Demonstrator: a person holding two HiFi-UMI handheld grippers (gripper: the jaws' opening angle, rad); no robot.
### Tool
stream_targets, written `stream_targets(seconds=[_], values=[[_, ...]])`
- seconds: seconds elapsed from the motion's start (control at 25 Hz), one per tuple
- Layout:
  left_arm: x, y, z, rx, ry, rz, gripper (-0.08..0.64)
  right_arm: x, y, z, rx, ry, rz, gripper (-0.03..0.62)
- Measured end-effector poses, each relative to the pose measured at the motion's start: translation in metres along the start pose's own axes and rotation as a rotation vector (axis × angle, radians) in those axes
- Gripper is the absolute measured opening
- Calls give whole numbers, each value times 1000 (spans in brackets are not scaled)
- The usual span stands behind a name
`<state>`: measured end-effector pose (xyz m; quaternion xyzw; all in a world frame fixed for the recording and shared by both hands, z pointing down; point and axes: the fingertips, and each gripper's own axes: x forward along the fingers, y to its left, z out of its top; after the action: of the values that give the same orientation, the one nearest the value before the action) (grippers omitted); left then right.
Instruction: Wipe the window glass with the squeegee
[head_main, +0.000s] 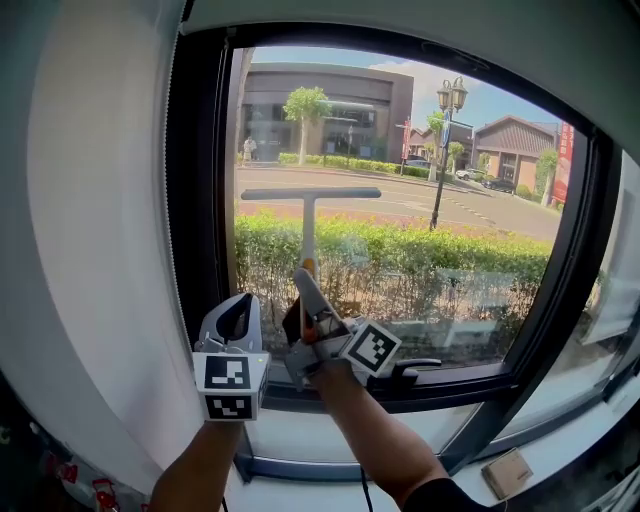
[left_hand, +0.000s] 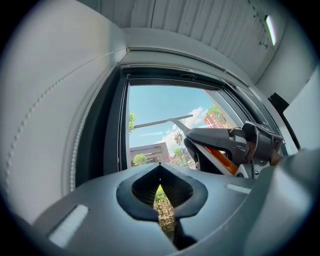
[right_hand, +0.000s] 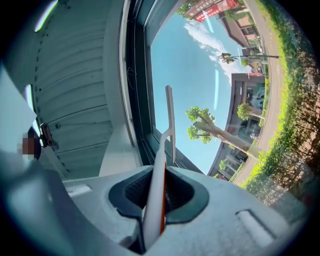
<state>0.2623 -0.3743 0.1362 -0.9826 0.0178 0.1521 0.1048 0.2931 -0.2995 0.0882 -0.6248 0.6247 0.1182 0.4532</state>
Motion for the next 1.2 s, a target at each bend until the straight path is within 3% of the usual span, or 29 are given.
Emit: stream_targets(seconds=[0.16, 0.4, 0.64, 0.88, 1.2], values=[[10, -1, 41, 47, -62, -13, 15, 13, 16, 39, -54, -22, 37, 40], [29, -5, 119, 70, -175, -27, 15, 56, 52, 135, -118, -96, 128, 40], [39, -16, 174, 106, -254, -24, 15, 85, 65, 197, -152, -120, 145, 40], [38, -25, 183, 114, -269, -19, 15, 93, 70, 207, -169, -101, 183, 40], [40, -33, 164, 105, -245, -36, 15, 94, 70, 209, -174, -102, 206, 40]])
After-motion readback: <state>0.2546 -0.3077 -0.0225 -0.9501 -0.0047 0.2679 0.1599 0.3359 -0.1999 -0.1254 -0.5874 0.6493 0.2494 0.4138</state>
